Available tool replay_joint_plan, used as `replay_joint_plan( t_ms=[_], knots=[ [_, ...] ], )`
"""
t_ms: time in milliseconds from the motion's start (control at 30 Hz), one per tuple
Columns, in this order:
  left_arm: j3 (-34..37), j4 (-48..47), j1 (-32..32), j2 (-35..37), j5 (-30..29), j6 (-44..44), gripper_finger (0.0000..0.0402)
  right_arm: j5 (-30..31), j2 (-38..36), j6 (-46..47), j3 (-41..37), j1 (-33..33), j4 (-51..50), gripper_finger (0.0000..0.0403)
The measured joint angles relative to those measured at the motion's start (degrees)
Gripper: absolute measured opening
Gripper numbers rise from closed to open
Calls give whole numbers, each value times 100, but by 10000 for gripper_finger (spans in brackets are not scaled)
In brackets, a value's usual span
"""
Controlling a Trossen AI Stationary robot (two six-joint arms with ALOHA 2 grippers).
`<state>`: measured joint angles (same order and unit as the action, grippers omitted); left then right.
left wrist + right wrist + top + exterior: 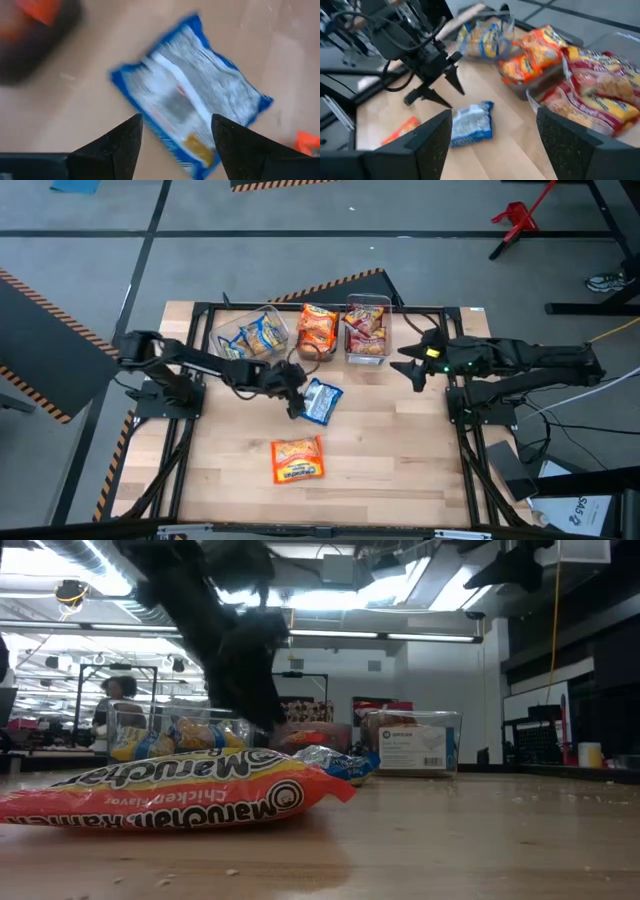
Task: Sort Maruchan noodles
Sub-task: Put the blue noodle pack into the left transparent bin
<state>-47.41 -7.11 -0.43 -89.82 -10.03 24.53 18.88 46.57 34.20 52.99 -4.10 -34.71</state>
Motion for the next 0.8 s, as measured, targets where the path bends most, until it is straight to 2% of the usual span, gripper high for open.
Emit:
replay_joint_plan(
  t_ms=[200,567,667,800],
  knots=[
    [-14,4,-69,-626,693,547,250,-104,47,2,-4,-2,-156,278],
    [-44,102,-383,-1164,85,691,252,-42,41,-153,-4,0,-175,278],
    [-42,4,-403,-1180,-88,1082,239,-44,41,-153,-4,0,-204,278],
    [-38,-42,-299,-1180,-12,1290,182,-44,41,-155,-4,0,-202,278]
  ],
)
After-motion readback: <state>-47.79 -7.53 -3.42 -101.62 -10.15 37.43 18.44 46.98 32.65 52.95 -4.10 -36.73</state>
